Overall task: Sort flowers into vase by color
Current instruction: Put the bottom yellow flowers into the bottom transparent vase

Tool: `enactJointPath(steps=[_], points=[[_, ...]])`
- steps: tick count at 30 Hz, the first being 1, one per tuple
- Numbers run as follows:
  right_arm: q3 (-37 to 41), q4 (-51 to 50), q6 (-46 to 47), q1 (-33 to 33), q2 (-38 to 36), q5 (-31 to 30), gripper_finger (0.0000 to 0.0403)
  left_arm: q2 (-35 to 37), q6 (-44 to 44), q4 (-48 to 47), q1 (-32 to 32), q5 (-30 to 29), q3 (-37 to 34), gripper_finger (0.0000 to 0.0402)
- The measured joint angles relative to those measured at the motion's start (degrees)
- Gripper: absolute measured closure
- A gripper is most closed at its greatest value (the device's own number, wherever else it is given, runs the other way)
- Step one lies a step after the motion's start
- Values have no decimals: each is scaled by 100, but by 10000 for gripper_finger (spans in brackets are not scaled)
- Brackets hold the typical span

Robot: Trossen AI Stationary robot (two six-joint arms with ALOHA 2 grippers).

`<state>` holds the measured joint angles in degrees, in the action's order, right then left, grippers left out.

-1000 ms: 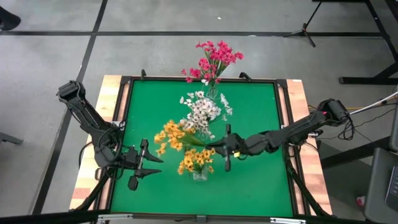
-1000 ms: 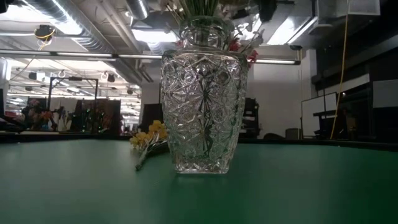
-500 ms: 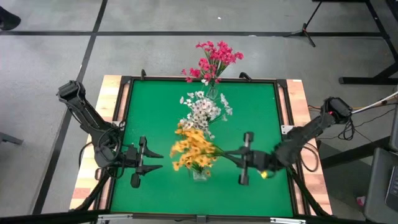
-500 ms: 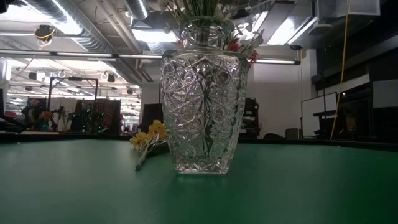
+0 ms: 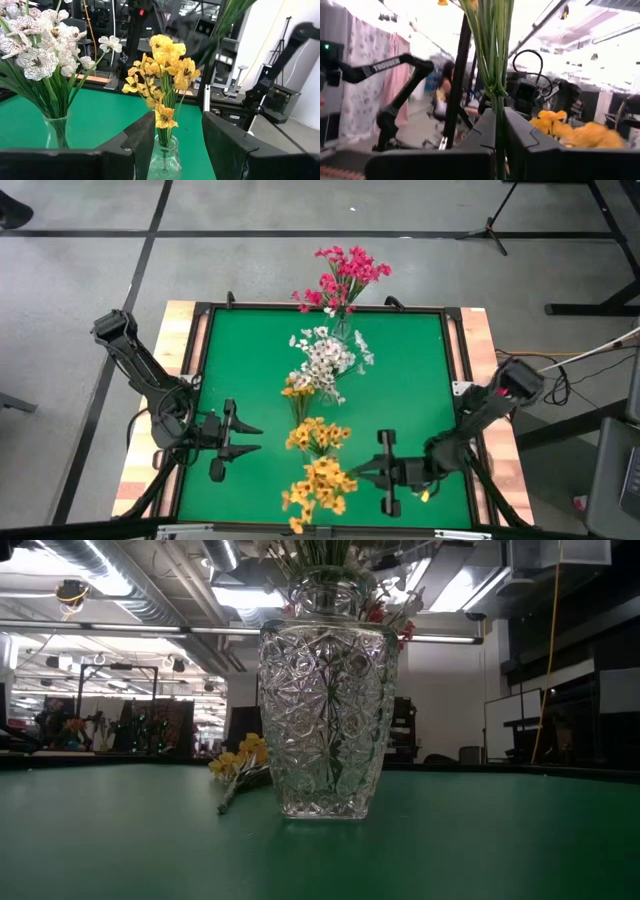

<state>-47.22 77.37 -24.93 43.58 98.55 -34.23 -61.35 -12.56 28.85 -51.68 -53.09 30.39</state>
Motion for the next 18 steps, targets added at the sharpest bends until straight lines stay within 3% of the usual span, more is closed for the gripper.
enactJointPath(steps=[4,12,18], points=[[0,1213,200,-433,829,853,389,-1,-45,41,0,-1,0,243],[-571,1252,660,-999,1729,1903,389,0,-81,39,0,2,0,243],[-717,1254,802,-1183,2011,2169,389,1,-81,32,4,-1,0,243]])
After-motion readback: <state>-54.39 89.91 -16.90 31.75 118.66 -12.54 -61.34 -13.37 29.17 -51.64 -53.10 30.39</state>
